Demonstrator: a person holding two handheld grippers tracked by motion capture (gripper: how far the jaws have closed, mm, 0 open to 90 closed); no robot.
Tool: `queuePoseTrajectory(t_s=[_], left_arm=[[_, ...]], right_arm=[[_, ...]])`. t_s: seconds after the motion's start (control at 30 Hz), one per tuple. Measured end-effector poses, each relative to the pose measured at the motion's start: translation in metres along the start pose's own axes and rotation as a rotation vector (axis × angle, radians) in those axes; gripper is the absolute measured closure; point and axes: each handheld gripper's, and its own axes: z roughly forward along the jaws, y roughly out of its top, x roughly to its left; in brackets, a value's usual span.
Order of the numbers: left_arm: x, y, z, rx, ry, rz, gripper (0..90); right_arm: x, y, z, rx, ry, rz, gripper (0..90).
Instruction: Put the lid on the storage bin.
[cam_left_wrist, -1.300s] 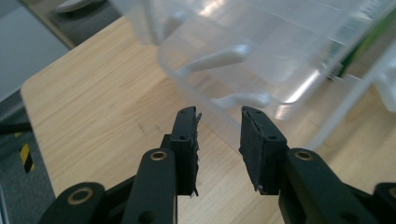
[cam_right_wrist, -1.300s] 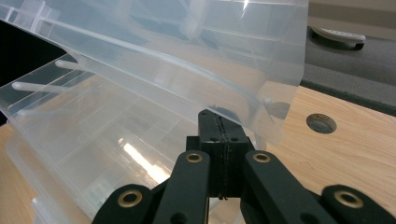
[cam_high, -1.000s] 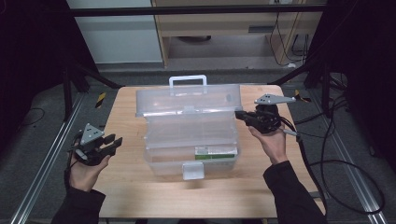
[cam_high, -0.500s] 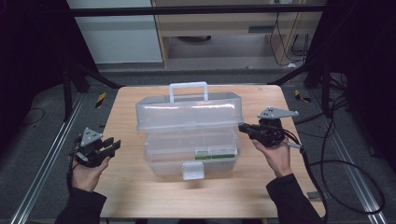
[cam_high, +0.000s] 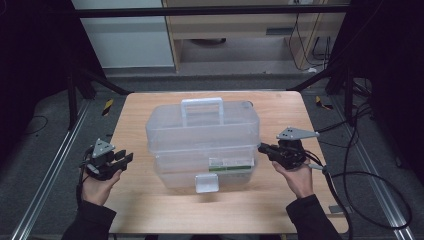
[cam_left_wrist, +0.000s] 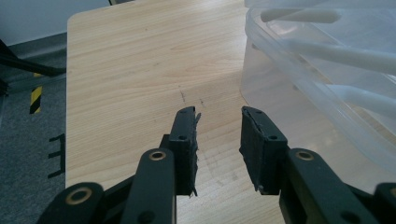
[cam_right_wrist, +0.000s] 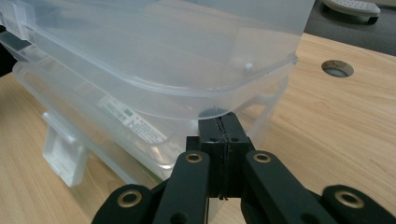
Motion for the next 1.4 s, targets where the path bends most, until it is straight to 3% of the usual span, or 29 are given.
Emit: queuePoseTrajectory(t_s=[0.37,0.73,0.8,0.87,1.03,1.23,1.4], left_arm=[[0.002,-0.004,0.003,0.004,0.013,-0.008,65.7],[0.004,-0.007,0.004,-0.006,0.030,-0.020,65.5],[0.004,-0.008,0.005,-0.002,0.029,-0.021,65.3],[0.005,-0.009,0.005,-0.003,0.030,-0.024,65.2],[0.007,-0.011,0.005,-0.001,0.036,-0.029,64.7],[0.008,-0.014,0.008,0.012,0.037,-0.036,63.9],[0.008,-0.016,0.010,0.019,0.034,-0.036,62.9]], right_arm=[[0.005,-0.018,0.005,0.060,-0.023,-0.033,90.0],[0.012,-0.032,0.015,0.192,-0.136,-0.142,90.0],[0.008,-0.035,0.014,0.174,-0.120,-0.110,90.0],[0.005,-0.037,0.012,0.179,-0.152,-0.115,88.9],[-0.013,-0.046,0.005,0.149,-0.206,-0.057,83.2],[-0.034,-0.062,0.002,0.131,-0.290,-0.022,66.9],[-0.050,-0.076,-0.001,0.132,-0.330,0.026,55.6]])
